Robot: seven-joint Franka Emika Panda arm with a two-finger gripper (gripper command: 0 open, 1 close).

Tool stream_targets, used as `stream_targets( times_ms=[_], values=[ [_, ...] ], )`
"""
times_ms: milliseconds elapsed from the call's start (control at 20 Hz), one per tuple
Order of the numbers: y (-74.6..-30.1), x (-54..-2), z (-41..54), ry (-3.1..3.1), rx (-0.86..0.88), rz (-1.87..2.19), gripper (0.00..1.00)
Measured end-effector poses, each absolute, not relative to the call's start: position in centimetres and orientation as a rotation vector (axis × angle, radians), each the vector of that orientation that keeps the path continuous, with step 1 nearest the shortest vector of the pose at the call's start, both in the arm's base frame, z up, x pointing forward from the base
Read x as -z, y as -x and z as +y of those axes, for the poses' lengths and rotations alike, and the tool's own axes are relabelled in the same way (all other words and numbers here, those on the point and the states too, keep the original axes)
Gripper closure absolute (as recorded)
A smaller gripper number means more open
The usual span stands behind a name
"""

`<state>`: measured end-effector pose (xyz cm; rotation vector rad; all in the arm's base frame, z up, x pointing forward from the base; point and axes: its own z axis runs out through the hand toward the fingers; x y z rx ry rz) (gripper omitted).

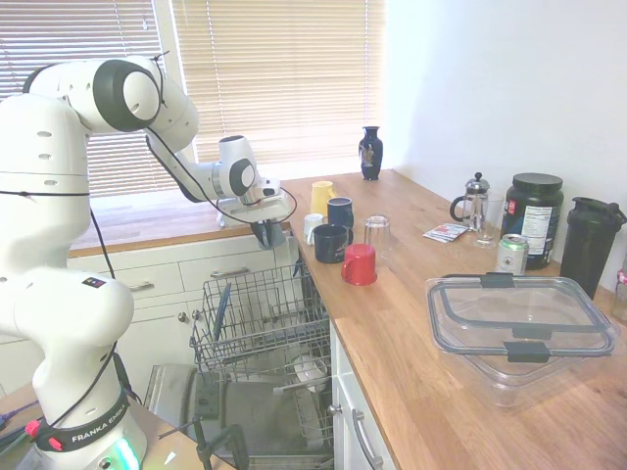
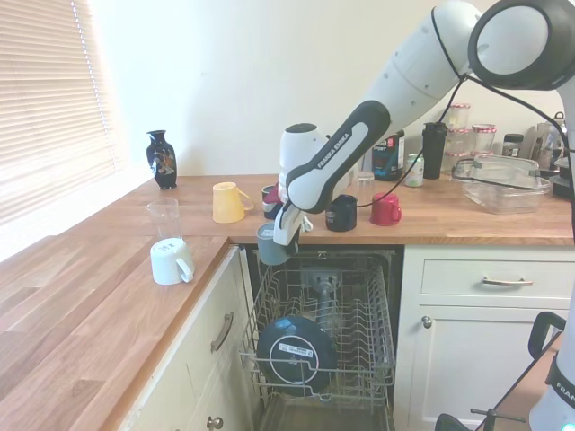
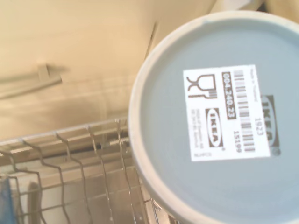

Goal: Unload a mug from dishwasher

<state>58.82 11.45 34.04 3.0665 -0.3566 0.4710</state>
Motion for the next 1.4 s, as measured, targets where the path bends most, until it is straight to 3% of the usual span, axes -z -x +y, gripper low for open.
stream_targets(
  times_ms=[750, 1400],
  values=[
    [-56.9, -44.3, 9.6, -3.068, -0.552, -0.566, 1.0],
    [-60.5, -46.4, 7.6, -3.079, -0.506, -0.691, 1.0]
  ],
)
